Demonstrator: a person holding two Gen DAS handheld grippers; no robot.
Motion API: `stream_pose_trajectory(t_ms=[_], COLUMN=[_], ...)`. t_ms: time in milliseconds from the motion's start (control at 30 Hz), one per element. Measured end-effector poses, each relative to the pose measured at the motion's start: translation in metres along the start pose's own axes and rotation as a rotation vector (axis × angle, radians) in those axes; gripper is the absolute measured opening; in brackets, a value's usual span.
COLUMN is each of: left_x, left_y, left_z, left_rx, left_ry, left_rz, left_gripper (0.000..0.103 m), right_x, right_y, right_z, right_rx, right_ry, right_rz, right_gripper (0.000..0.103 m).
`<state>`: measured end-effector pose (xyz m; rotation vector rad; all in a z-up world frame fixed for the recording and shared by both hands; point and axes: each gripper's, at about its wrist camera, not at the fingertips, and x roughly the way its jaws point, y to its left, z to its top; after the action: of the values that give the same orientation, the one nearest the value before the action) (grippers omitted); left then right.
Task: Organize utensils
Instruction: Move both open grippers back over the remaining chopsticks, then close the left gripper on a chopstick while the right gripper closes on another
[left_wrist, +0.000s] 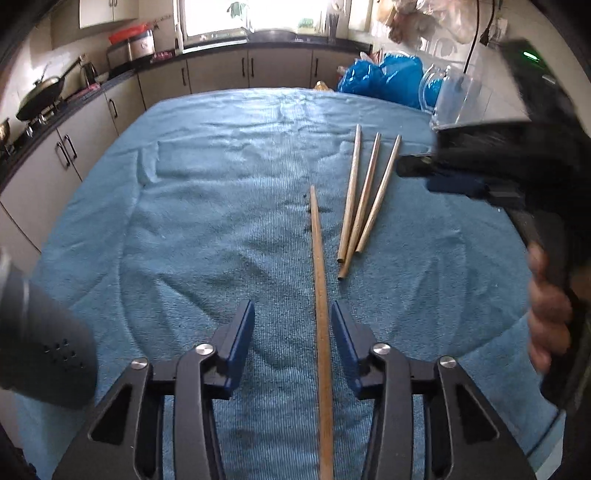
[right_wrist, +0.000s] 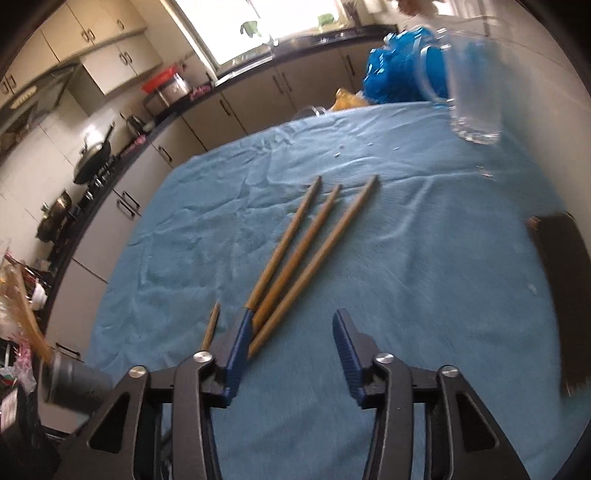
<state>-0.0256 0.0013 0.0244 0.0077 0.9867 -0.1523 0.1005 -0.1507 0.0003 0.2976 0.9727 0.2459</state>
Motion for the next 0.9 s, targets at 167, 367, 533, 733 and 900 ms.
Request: stream_pose_trajectory(t_ms=[167,367,533,733,900], left_x=[0.003,0.003,-0.002,0.002,0.006], left_y=[0.008,0.012,0.016,0.003,-0.015], left_z=[0.004,0.006,0.006,0.006,0.006], left_rx=[-0.039,-0.05,-0.106,-0.063,0.035], left_ry=[0.01,0.013,0.038,0.045,0.044], left_rz=[-0.048,-0.07,-0.156,-0.108,0.012], left_gripper=[0.041,0.041,0.042,0.042,0.007], right_x=[0.029,0.039,0.047,0.055,0.047], right_y=[0.0,-0.001,0.003,0.005,-0.003], right_z=[0.017,0.033,0.044,0.053,0.046], right_rx=[0.002,0.017,0.025,-0.017,-0.049], right_ry=[0.035,0.047,0.07,0.09,0.11], right_rz=[-0.145,-0.193,-0.241,-0.318,-0.315], right_gripper=[0.036,0.036,0.036,0.027,0.011])
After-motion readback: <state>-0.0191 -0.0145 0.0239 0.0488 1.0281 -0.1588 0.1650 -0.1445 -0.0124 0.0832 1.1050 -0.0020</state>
